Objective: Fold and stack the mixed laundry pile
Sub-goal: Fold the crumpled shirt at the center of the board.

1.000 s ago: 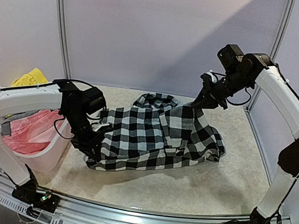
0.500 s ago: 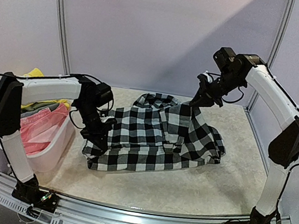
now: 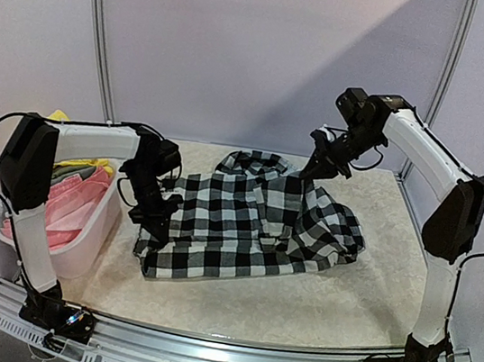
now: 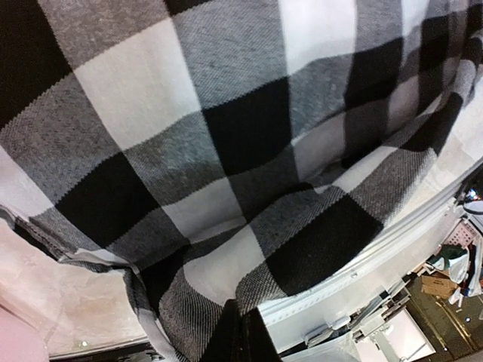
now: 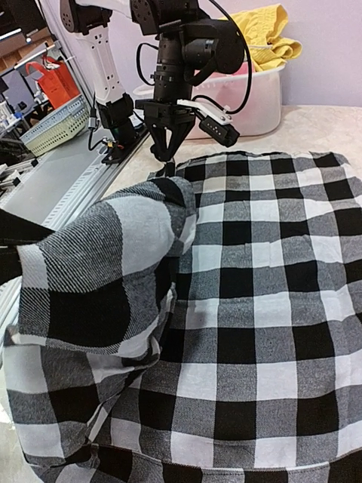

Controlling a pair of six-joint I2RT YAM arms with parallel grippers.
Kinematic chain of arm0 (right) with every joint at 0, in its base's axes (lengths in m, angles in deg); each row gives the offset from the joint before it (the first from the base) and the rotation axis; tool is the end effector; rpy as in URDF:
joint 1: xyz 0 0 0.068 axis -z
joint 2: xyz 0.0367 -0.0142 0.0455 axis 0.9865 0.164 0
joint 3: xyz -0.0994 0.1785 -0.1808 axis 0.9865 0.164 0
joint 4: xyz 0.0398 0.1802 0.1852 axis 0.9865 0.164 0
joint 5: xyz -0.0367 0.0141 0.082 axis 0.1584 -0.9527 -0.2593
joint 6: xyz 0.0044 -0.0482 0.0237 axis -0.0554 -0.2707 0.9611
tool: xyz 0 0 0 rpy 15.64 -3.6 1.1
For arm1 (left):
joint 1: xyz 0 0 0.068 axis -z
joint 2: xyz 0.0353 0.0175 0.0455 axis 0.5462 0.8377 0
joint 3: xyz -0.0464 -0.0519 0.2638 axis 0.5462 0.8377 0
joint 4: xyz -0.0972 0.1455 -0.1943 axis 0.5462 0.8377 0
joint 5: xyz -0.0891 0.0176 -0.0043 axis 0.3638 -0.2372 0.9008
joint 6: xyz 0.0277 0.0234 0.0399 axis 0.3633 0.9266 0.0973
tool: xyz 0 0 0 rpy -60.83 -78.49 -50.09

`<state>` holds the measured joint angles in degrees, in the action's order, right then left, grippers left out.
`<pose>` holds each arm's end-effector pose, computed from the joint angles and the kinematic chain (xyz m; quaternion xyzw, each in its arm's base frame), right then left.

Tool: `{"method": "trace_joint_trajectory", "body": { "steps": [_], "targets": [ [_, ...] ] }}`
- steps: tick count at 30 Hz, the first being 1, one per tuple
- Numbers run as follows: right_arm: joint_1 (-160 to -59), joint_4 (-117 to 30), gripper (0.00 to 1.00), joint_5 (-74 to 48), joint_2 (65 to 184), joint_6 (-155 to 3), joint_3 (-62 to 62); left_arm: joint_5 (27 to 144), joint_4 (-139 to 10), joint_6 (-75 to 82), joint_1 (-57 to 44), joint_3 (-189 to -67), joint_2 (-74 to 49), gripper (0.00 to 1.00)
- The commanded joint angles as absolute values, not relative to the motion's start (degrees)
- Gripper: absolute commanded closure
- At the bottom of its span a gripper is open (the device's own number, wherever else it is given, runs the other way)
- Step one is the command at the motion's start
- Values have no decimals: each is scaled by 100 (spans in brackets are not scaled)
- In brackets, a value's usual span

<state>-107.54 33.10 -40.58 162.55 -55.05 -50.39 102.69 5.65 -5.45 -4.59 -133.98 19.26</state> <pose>0.3653 0.2088 0.3352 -0.0441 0.9403 0.3374 0.0089 0.2813 -0.1704 0.1957 -0.0549 -0.9720 0.1779 0.1435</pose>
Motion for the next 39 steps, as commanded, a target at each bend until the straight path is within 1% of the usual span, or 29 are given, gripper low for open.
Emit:
{"method": "trace_joint_trajectory", "body": {
  "steps": [1, 4, 5, 7, 9, 10, 14, 18, 21, 25, 30, 32, 36, 37, 38, 39],
  "targets": [
    [-10635, 3382, 100, -4250, 16524, -5673, -5202, 9811, 526, -570, -572, -13502, 2175, 100],
    [-10563, 3268, 100, -4320, 16650, -5689, -5202, 9158, 500, -724, -577, -13662, 2328, 93],
    [-10549, 3225, 100, -4340, 16709, -5689, -5218, 8885, 532, -785, -577, -13733, 2377, 90],
    [-10512, 3174, 100, -4392, 16812, -5689, -5270, 8364, 613, -950, -561, -13885, 2417, 80],
    [-10483, 3150, 100, -4410, 16932, -5714, -5344, 7957, 603, -1118, -560, -14012, 2350, 73],
    [-10475, 3134, 100, -4418, 16984, -5736, -5373, 7817, 560, -1161, -552, -14073, 2283, 71],
    [-10440, 3156, 100, -4385, 17165, -5832, -5436, 7511, 448, -1085, -451, -14309, 1945, 68],
    [-10420, 3156, 100, -4247, 17247, -5923, -5491, 7347, 147, -972, -275, -14277, 1588, 67],
    [-10416, 3076, 100, -4138, 17298, -6036, -5631, 7433, -205, -902, -129, -14170, 1308, 67],
    [-10413, 2699, 100, -4326, 17422, -6259, -5650, 7565, -637, -700, 131, -14219, 1162, 68],
    [-10411, 2315, 100, -4371, 17495, -6310, -5650, 8046, -1237, -225, 548, -14359, 1114, 67],
    [-10399, 2236, 100, -4384, 17501, -6231, -5650, 8320, -1632, -43, 679, -14326, 1143, 65],
    [-10396, 2147, 100, -4171, 17569, -6199, -5650, 8619, -2239, 106, 882, -14425, 1409, 54],
    [-10382, 2127, 98, -3997, 17588, -6206, -5650, 8649, -2316, 111, 922, -14510, 1550, 52],
    [-10346, 2096, 91, -3775, 17599, -6214, -5650, 8665, -2364, 119, 970, -14604, 1653, 52],
    [-10281, 2070, 80, -3561, 17619, -6174, -5650, 8698, -2390, 123, 1019, -14722, 1765, 51]
  ]
}}
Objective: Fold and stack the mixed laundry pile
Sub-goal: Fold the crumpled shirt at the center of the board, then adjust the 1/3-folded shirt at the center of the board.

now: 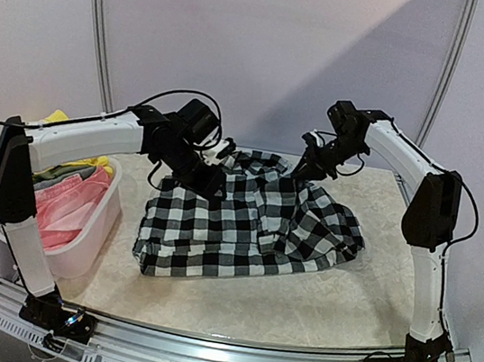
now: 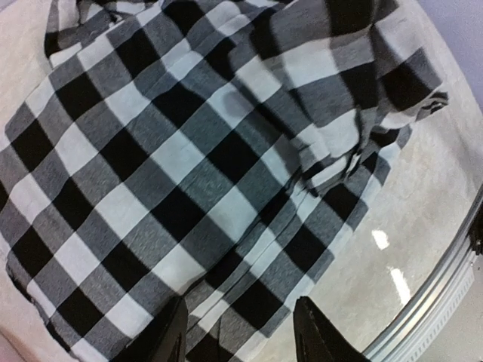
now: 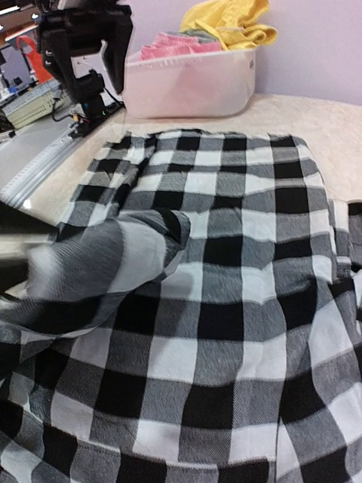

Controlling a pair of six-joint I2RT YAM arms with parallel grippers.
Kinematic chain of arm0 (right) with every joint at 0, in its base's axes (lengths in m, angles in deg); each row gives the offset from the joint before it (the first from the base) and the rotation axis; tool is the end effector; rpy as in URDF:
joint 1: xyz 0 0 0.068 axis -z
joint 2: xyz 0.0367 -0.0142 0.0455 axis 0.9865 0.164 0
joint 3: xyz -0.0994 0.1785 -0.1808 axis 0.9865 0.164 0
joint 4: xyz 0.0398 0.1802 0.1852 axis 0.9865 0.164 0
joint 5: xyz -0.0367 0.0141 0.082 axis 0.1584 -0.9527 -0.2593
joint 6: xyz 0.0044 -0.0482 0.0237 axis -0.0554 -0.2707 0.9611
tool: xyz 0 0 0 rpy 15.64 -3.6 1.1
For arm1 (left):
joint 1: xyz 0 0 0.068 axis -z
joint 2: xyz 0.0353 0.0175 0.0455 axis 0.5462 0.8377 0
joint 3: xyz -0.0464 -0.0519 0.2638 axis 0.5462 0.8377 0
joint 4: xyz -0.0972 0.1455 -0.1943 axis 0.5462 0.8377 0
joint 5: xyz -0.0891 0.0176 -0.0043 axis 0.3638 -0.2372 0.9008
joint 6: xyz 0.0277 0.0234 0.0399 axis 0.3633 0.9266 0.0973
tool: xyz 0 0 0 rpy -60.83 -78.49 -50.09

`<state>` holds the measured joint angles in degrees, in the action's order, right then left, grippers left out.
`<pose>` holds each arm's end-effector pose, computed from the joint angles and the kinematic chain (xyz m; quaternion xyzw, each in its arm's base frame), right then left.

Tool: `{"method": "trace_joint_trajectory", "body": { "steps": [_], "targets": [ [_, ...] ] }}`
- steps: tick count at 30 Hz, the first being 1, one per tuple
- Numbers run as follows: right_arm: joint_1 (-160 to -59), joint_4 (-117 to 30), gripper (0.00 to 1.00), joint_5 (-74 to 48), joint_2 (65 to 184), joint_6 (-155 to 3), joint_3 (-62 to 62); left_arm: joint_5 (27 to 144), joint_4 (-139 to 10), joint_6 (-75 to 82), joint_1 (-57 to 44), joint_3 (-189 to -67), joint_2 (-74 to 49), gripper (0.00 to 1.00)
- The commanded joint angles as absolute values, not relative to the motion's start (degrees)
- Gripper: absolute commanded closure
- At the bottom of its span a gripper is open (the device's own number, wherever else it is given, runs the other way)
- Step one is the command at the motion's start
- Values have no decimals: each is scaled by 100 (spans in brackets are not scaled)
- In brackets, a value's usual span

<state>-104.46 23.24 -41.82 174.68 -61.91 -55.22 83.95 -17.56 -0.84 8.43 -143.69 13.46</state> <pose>0.4297 0.2133 0.2743 -0.0835 0.9310 0.3514 0.0535 0.2827 -0.2561 0.2824 0.2288 0.9319 -0.1831 0.2139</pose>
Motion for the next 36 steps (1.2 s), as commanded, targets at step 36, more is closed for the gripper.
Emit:
{"method": "trace_joint_trajectory", "body": {
  "steps": [36],
  "targets": [
    [-9959, 510, 77, -3261, 16274, -5716, -1470, 8687, -494, 476, 2050, -19040, 5479, 56]
  ]
}}
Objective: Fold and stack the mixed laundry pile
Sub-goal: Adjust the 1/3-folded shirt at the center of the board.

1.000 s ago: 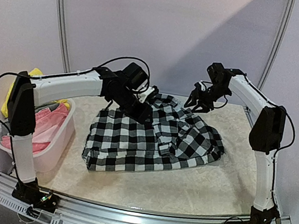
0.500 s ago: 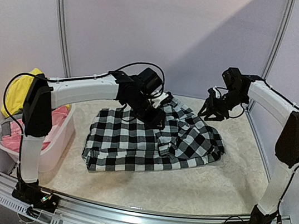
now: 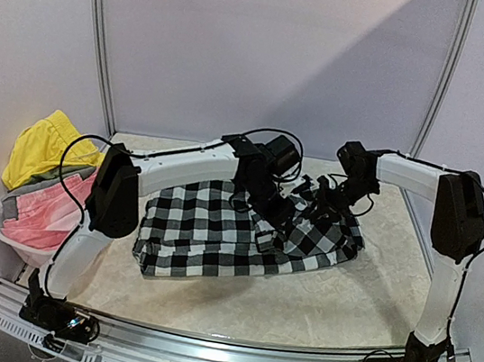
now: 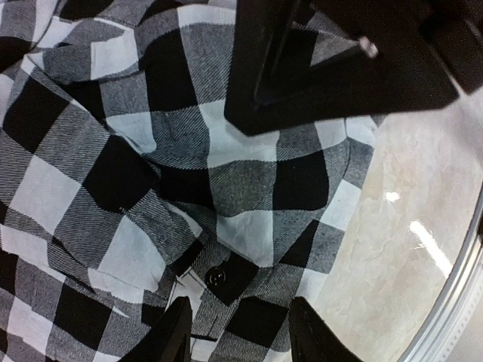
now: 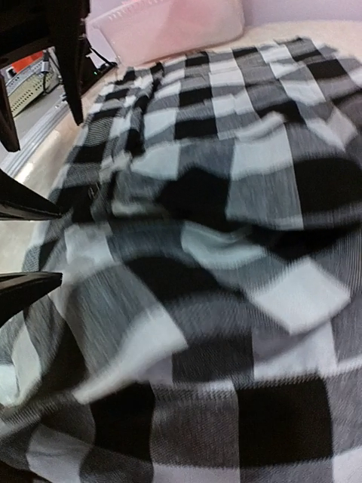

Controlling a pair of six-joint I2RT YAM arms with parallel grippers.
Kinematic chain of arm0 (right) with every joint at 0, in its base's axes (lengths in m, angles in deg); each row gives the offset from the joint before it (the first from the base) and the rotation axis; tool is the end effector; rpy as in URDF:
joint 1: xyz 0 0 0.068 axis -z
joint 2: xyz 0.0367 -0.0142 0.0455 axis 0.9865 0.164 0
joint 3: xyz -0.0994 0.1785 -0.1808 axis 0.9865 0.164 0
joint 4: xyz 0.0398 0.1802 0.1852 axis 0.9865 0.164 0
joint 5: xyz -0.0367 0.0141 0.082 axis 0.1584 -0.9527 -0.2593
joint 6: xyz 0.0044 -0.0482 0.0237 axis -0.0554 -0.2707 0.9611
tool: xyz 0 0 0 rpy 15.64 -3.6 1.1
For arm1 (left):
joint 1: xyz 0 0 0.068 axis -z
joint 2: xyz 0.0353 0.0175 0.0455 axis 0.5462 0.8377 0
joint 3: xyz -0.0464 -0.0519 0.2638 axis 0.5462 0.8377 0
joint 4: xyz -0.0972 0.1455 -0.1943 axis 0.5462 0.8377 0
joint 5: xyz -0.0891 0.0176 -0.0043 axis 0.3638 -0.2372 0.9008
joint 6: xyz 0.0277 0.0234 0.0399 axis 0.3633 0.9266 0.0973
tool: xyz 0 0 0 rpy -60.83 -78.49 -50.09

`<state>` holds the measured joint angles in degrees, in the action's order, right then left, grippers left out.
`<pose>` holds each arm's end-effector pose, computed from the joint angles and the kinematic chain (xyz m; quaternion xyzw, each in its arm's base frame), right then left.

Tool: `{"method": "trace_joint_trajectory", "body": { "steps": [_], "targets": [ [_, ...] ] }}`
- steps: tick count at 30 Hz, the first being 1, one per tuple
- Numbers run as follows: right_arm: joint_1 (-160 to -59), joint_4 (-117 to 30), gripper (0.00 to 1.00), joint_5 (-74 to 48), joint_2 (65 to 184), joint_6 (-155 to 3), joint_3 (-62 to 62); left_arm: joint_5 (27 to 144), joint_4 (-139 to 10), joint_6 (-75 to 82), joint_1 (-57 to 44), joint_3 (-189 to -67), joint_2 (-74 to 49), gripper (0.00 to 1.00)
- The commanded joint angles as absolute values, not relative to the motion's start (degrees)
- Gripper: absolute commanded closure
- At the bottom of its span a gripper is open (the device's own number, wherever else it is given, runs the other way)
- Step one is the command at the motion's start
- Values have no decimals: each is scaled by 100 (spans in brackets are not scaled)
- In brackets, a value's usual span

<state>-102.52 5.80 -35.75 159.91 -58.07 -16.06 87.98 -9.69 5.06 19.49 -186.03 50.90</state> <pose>0.3772 0.1713 0.1997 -0.0105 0.9577 0.2871 0.0161 0.3119 -0.4189 0.2170 0.3720 0.8892 -0.2086 0.1657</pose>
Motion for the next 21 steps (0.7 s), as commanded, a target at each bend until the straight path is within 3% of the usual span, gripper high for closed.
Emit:
{"method": "trace_joint_trajectory", "body": {
  "steps": [1, 13, 21],
  "targets": [
    [-9888, 495, 77, -3232, 16339, -5689, -1408, 8641, -520, 445, 2055, -19092, 5557, 56],
    [-9735, 739, 77, -3097, 16844, -5902, -1325, 8631, -853, 344, 2103, -19525, 6349, 57],
    [-9734, 905, 77, -3097, 16855, -5972, -1352, 7587, -620, 490, 2127, -19549, 6635, 61]
  ]
}}
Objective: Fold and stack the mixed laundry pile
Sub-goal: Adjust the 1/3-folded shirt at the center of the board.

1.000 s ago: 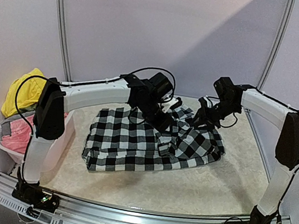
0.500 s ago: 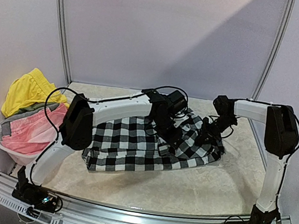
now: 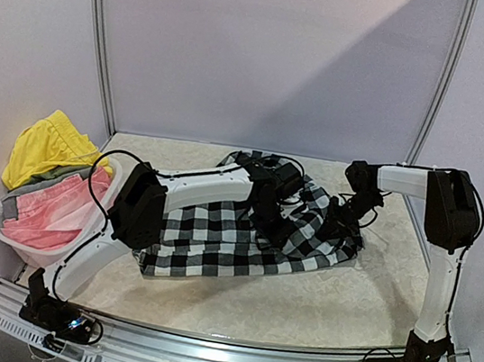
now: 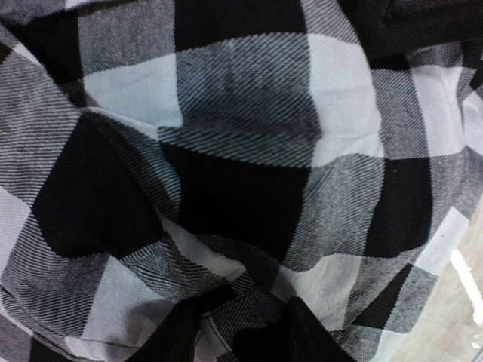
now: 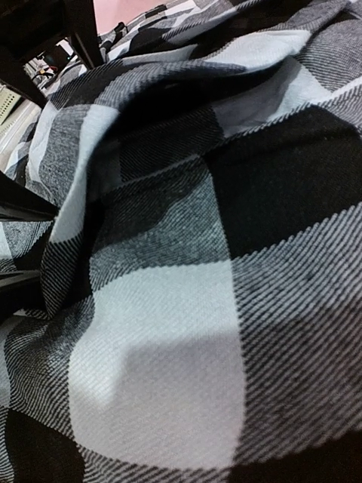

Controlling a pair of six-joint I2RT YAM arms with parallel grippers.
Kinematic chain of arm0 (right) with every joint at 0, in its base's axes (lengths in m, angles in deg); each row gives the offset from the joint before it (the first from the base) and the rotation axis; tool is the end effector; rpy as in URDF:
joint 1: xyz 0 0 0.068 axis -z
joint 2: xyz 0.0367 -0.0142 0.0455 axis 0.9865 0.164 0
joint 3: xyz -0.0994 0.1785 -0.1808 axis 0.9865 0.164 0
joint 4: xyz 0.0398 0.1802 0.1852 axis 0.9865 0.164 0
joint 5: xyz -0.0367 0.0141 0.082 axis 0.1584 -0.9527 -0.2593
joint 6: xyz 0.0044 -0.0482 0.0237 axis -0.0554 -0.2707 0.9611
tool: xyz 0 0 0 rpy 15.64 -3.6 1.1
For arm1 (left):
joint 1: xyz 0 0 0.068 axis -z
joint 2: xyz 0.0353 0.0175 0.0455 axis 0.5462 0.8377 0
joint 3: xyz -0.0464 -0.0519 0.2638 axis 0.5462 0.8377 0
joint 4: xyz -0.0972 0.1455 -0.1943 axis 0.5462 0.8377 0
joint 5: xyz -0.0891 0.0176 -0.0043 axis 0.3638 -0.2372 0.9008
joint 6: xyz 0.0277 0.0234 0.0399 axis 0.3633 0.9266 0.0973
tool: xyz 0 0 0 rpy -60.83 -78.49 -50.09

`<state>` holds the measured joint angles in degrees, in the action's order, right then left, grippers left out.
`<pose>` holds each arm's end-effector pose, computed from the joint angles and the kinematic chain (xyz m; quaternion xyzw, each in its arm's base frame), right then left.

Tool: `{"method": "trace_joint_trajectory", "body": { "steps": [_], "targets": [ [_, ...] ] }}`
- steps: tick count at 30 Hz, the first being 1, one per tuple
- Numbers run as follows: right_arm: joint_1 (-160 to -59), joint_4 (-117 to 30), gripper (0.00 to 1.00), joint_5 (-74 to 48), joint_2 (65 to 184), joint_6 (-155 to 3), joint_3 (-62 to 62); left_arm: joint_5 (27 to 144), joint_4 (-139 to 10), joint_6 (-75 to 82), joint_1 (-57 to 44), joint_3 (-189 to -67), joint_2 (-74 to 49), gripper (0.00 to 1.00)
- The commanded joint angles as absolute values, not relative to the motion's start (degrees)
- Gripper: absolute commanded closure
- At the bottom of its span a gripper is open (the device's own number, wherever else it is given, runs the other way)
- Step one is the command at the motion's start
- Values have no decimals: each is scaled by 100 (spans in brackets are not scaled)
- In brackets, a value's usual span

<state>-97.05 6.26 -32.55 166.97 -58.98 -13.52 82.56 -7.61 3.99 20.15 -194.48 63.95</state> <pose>0.3909 0.1324 0.1385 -0.0524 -0.9703 -0.2332 0.0383 0.3241 -0.4398 0.1416 0.3611 0.9109 -0.1431 0.1392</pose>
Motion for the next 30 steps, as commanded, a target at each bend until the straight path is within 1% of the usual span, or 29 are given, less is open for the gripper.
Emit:
{"method": "trace_joint_trajectory", "body": {
  "steps": [1, 2, 4, 5, 7, 12, 17, 20, 27, 30],
  "targets": [
    [-9734, 908, 77, -3111, 16855, -5958, -1352, 7462, -605, 515, 2129, -19550, 6655, 63],
    [-9735, 913, 77, -3123, 16854, -5945, -1352, 7369, -583, 541, 2130, -19550, 6660, 68],
    [-9735, 912, 77, -3126, 16849, -5921, -1352, 7264, -517, 577, 2130, -19545, 6655, 85],
    [-9739, 912, 77, -3126, 16847, -5906, -1357, 7243, -479, 591, 2130, -19543, 6622, 90],
    [-9737, 904, 78, -3118, 16853, -5894, -1357, 7223, -497, 630, 2130, -19480, 6476, 97],
    [-9734, 882, 78, -3070, 16882, -5841, -1353, 7334, -755, 824, 2100, -19076, 5759, 98],
    [-9737, 865, 78, -3017, 16905, -5837, -1384, 7515, -833, 875, 1917, -18623, 5082, 96],
    [-9735, 859, 78, -3012, 16932, -5838, -1400, 7855, -957, 918, 1792, -18287, 4754, 95],
    [-9740, 873, 78, -2992, 16976, -5829, -1479, 8467, -998, 1242, 1674, -17696, 4420, 96],
    [-9726, 884, 78, -2970, 16987, -5838, -1500, 8627, -969, 1467, 1664, -17358, 4247, 100]
  ]
}}
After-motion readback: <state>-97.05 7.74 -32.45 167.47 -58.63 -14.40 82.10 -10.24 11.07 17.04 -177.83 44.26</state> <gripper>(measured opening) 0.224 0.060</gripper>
